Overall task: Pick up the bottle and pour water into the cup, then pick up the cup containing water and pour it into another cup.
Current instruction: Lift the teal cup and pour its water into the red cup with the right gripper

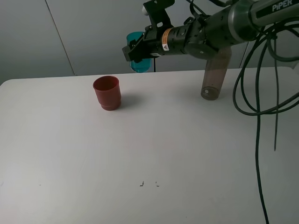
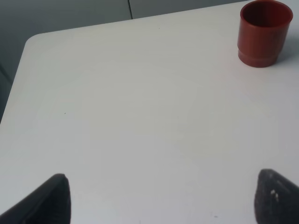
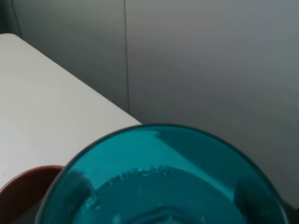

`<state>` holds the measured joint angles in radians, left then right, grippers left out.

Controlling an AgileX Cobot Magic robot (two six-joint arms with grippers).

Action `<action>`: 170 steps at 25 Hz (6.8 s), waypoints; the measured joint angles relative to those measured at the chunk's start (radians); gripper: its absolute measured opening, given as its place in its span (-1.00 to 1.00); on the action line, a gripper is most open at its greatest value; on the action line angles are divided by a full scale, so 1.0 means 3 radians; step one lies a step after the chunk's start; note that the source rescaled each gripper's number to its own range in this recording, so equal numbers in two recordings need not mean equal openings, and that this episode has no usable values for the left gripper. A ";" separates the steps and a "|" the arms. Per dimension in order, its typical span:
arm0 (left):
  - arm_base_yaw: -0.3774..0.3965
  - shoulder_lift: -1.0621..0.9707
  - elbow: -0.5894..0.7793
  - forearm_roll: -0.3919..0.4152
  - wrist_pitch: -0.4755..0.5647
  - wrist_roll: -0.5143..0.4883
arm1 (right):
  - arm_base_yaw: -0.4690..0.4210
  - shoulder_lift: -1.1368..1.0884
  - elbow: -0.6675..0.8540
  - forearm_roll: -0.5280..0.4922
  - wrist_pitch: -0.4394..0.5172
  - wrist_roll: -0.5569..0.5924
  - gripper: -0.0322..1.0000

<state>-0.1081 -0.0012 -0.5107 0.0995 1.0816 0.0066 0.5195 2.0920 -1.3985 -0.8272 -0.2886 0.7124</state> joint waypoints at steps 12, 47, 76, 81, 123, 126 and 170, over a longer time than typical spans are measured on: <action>0.0000 0.0000 0.0000 0.0000 0.0000 0.0000 | 0.0089 0.0442 -0.0703 0.0000 0.0251 0.0100 -0.81; 0.0000 0.0000 0.0000 0.0000 0.0000 -0.0022 | 0.0227 0.0966 -0.1411 -0.0151 0.0647 -0.0668 -0.81; 0.0000 0.0000 0.0000 0.0000 0.0000 -0.0022 | 0.0305 0.1048 -0.1458 -0.0201 0.0718 -0.1459 -0.81; 0.0000 0.0000 0.0000 0.0000 0.0000 -0.0022 | 0.0317 0.1048 -0.1458 -0.0215 0.0718 -0.1753 -0.81; 0.0000 0.0000 0.0000 0.0000 0.0000 -0.0022 | 0.0402 0.1048 -0.1458 -0.0235 0.0699 -0.4075 -0.81; 0.0000 0.0000 0.0000 0.0000 0.0000 -0.0022 | 0.0402 0.1048 -0.1458 -0.0235 0.0699 -0.4168 -0.81; 0.0000 0.0000 0.0000 0.0000 0.0000 0.0000 | 0.0423 0.1048 -0.1534 -0.0235 0.0564 -0.5358 -0.81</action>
<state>-0.1081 -0.0012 -0.5107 0.0995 1.0816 0.0066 0.6465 2.4064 -1.8589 -0.8975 -0.1195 -0.8950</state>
